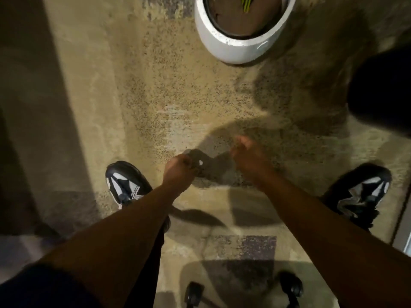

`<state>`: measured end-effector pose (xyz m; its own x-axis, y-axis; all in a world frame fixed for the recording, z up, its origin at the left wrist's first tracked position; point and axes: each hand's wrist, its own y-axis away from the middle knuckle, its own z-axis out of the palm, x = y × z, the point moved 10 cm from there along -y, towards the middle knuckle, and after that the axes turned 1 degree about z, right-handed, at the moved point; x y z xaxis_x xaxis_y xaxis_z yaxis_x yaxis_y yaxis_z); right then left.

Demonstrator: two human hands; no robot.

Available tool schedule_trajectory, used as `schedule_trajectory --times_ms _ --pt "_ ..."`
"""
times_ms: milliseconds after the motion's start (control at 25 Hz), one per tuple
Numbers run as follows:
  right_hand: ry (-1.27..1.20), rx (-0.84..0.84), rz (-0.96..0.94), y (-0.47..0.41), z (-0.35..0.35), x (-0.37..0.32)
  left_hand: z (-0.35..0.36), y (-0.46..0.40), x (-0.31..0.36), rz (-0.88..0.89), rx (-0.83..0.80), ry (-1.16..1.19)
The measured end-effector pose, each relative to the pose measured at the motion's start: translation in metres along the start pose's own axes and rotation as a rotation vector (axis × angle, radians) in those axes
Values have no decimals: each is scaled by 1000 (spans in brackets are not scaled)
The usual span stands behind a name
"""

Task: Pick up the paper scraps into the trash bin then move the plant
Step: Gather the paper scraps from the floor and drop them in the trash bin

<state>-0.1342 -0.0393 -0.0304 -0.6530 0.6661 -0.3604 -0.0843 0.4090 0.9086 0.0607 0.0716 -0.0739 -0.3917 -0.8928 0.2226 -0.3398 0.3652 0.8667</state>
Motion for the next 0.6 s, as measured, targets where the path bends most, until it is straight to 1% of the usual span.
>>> schedule_trajectory --times_ms 120,200,240,320,440,600 --pt "641 34 28 -44 21 17 14 -16 11 126 4 -114" --pt "879 26 -9 -54 39 24 20 -22 20 183 15 -155" --pt "947 15 -29 -56 48 29 23 -24 22 201 25 -176" --pt "1019 9 -62 -60 58 39 27 -27 23 181 78 -203" --pt "1049 1 -76 -69 58 48 31 -26 25 187 134 -311" --pt "1061 -24 -98 -71 60 50 35 -23 29 271 128 -407"
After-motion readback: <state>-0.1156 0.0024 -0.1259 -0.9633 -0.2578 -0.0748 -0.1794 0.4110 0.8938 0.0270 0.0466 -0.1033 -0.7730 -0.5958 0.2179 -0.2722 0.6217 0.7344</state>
